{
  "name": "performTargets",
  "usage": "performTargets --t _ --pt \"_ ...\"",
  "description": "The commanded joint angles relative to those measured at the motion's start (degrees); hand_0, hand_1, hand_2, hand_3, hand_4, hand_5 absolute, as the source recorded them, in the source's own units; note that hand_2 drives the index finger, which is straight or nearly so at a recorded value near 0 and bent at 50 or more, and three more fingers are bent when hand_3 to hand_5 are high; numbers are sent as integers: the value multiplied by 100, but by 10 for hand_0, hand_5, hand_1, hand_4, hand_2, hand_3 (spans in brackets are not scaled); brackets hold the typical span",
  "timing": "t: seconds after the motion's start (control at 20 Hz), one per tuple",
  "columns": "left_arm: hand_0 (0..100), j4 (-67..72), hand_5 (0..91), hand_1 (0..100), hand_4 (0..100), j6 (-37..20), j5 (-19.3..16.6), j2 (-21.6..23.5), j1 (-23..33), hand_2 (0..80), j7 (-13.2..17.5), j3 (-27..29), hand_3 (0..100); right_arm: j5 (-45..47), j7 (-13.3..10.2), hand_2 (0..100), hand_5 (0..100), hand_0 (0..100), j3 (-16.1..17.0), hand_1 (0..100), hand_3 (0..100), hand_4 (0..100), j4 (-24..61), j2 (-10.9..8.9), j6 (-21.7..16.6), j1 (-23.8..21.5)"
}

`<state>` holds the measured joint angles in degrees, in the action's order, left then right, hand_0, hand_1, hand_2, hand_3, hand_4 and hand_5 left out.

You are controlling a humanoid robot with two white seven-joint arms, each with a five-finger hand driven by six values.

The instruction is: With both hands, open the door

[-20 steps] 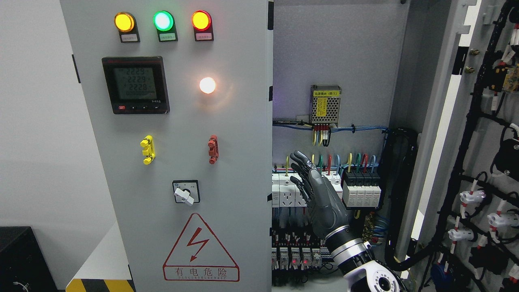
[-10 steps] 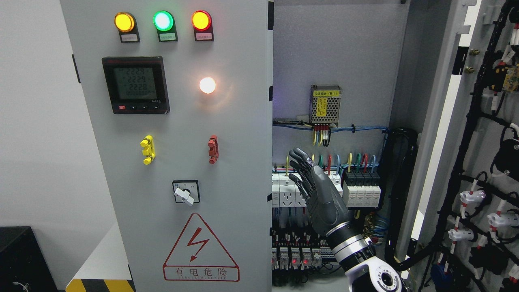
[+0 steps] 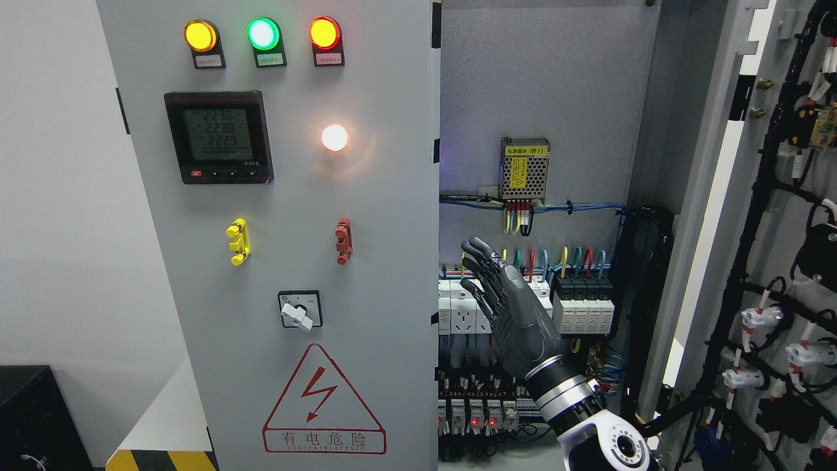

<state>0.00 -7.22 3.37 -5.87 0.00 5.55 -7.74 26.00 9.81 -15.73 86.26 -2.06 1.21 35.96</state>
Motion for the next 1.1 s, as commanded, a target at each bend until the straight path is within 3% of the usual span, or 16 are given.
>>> performTargets --t 0.0,0.25,1.05 --pt "120 -18 0 556 0 -25 -3 7 35 0 -1 1 0 37 38 0 0 56 -132 143 0 0 -66 -66 2 86" --pt "120 -18 0 556 0 -42 -11 7 35 0 34 -8 0 98 38 0 0 56 -132 143 0 0 -127 -57 301 174" --pt "120 -18 0 556 0 -69 6 7 44 0 60 -17 0 582 82 0 0 56 -149 143 0 0 -268 -66 336 429"
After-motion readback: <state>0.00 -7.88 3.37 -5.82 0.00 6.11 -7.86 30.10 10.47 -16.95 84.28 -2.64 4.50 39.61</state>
